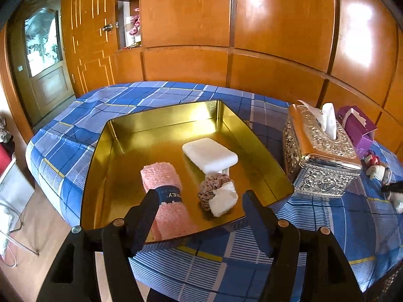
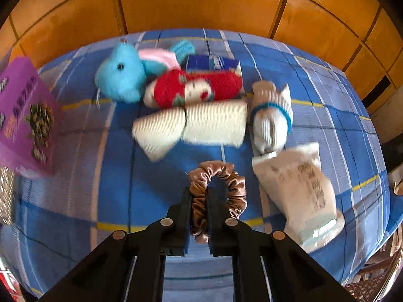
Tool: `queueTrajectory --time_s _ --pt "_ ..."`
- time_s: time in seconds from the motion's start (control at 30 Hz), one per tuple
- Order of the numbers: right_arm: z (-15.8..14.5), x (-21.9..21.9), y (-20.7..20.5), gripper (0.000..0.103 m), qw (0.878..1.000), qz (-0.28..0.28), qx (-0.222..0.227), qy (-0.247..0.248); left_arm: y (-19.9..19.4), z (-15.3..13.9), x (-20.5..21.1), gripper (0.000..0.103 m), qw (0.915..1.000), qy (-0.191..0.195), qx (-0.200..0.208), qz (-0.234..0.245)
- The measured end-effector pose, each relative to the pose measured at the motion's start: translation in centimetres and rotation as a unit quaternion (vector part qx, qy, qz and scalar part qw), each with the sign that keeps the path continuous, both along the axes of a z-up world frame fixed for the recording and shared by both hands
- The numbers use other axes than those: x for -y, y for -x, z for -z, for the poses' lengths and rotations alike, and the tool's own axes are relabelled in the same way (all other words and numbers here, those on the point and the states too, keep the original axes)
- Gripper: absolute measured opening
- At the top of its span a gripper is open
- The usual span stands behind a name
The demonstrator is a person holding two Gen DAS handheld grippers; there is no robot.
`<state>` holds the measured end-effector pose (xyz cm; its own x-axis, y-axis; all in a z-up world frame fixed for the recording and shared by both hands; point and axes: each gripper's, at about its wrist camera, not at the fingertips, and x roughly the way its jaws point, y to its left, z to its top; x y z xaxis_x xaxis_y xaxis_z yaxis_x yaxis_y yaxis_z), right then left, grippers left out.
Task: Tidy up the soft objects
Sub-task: 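Carry the brown scrunchie to the gold tray and release it with the right gripper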
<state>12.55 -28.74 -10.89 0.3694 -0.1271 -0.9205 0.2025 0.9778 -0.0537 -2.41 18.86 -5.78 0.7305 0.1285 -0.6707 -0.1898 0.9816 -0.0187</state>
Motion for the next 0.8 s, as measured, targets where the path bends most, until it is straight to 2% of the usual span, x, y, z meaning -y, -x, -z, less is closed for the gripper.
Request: queueTrajectory --time_s 0.13,0.3,0.4,0.53,0.67,0.77,0.8 --pt "-1.9 0.2 -2.3 0.008 1.000 -0.005 0.015 0.010 0.3 -0.4 0.5 0.069 0.9999 -0.002 0.003 0.010" --pt "-6.4 -1.4 -6.2 0.008 0.998 -0.022 0.049 0.025 0.6 -0.8 0.9 0.070 0.9997 -0.007 0.008 0.021" --pt "-10.3 -4.0 -8.8 0.008 0.995 -0.049 0.081 0.026 0.8 -1.0 1.0 0.070 0.9996 -0.009 0.012 0.026" --pt "-14.4 -9.5 -11.2 0.008 0.987 -0.103 0.119 0.025 1.0 -1.2 1.0 0.070 0.9995 -0.010 0.014 0.026" --pt "-17.6 -18.0 -11.4 0.008 0.968 -0.198 0.152 0.019 1.4 -1.5 0.9 0.070 0.9994 -0.015 0.018 0.024" --pt "-18.6 -24.4 -10.3 0.008 0.944 -0.281 0.172 0.001 1.8 -1.6 0.6 0.070 0.9995 -0.017 0.019 0.018" --pt "-18.8 -27.0 -9.3 0.008 0.932 -0.317 0.177 -0.007 1.9 -1.7 0.4 0.070 0.9995 -0.017 0.019 0.015"
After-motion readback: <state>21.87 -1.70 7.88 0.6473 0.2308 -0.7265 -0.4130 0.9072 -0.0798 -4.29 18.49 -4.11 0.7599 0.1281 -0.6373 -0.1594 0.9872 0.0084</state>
